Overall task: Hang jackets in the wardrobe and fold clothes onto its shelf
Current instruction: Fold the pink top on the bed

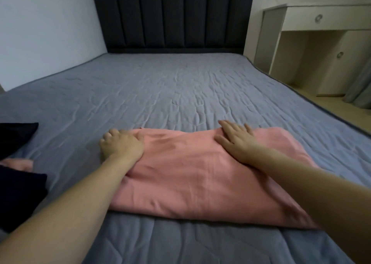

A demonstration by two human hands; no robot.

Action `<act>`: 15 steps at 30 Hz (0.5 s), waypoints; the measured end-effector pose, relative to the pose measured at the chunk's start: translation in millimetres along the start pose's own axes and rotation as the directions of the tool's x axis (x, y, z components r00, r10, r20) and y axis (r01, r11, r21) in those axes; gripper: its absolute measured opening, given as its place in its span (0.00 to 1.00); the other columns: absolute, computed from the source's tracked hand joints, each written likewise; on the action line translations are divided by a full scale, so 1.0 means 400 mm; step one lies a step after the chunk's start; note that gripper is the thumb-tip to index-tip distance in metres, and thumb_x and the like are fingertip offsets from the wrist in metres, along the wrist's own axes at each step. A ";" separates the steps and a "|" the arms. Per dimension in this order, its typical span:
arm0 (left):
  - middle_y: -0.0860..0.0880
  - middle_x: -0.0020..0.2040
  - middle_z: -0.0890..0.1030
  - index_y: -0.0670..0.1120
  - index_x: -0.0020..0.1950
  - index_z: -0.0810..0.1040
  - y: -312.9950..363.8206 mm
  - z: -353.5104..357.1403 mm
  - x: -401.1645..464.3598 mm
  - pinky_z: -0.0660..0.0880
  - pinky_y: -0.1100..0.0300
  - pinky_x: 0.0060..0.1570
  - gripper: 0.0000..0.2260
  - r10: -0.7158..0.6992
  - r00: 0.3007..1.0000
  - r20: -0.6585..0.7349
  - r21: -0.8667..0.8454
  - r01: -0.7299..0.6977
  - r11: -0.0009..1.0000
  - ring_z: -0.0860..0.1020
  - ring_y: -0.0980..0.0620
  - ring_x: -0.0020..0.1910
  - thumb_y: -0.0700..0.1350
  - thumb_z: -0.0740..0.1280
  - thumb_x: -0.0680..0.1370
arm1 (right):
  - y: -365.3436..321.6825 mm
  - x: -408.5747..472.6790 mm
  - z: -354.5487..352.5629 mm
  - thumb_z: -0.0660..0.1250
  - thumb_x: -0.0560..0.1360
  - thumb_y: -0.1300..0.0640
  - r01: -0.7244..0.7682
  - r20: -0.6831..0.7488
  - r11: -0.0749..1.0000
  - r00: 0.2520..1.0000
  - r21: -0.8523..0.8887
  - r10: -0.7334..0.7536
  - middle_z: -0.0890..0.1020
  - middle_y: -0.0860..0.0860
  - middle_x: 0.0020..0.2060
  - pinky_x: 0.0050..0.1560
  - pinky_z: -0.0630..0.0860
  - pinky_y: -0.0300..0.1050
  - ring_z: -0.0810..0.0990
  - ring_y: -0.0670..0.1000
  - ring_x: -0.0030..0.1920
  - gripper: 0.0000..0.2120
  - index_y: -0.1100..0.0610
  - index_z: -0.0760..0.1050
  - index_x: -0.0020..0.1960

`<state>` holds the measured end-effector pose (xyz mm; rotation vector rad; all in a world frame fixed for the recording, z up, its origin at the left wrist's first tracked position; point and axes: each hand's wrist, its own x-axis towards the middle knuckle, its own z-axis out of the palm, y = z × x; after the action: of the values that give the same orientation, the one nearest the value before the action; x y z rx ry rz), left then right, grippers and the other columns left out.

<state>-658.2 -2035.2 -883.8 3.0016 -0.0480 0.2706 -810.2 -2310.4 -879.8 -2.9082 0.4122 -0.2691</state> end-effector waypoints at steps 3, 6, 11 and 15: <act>0.35 0.62 0.77 0.37 0.63 0.70 0.001 -0.016 0.028 0.72 0.46 0.59 0.17 0.019 0.999 -0.042 -0.125 -0.024 0.992 0.76 0.35 0.62 0.45 0.58 0.79 | -0.078 0.056 0.027 0.47 0.76 0.32 -0.012 0.151 1.000 0.988 0.017 0.009 0.63 0.50 0.75 0.72 0.54 0.57 0.61 0.55 0.74 0.33 0.48 0.58 0.76; 0.31 0.53 0.79 0.39 0.57 0.67 -0.010 -0.049 0.069 0.73 0.44 0.49 0.12 0.084 0.949 -0.305 -0.249 -0.165 0.954 0.78 0.31 0.54 0.47 0.54 0.83 | -0.110 0.090 0.035 0.48 0.73 0.28 -0.052 0.216 0.996 0.974 -0.072 0.066 0.68 0.51 0.70 0.67 0.60 0.59 0.64 0.56 0.71 0.34 0.46 0.65 0.72; 0.34 0.69 0.71 0.39 0.70 0.66 -0.058 -0.034 0.076 0.66 0.46 0.65 0.27 -0.024 0.990 0.137 -0.388 0.076 0.918 0.70 0.35 0.68 0.59 0.52 0.82 | -0.165 0.147 0.003 0.50 0.74 0.28 -0.031 0.254 0.999 0.967 0.042 0.019 0.73 0.52 0.67 0.60 0.66 0.50 0.70 0.55 0.66 0.34 0.51 0.72 0.66; 0.44 0.60 0.81 0.47 0.63 0.79 -0.130 -0.054 -0.014 0.75 0.53 0.57 0.29 0.200 0.766 0.611 -0.662 0.356 0.659 0.81 0.46 0.55 0.68 0.64 0.73 | -0.286 0.194 0.009 0.56 0.70 0.25 -0.043 0.376 0.981 0.926 0.188 -0.031 0.74 0.51 0.67 0.59 0.67 0.47 0.73 0.53 0.65 0.38 0.52 0.72 0.67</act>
<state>-665.3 -1980.7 -870.4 2.0804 -0.0638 -0.6656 -707.0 -2224.3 -847.2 -2.6785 0.3101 0.2398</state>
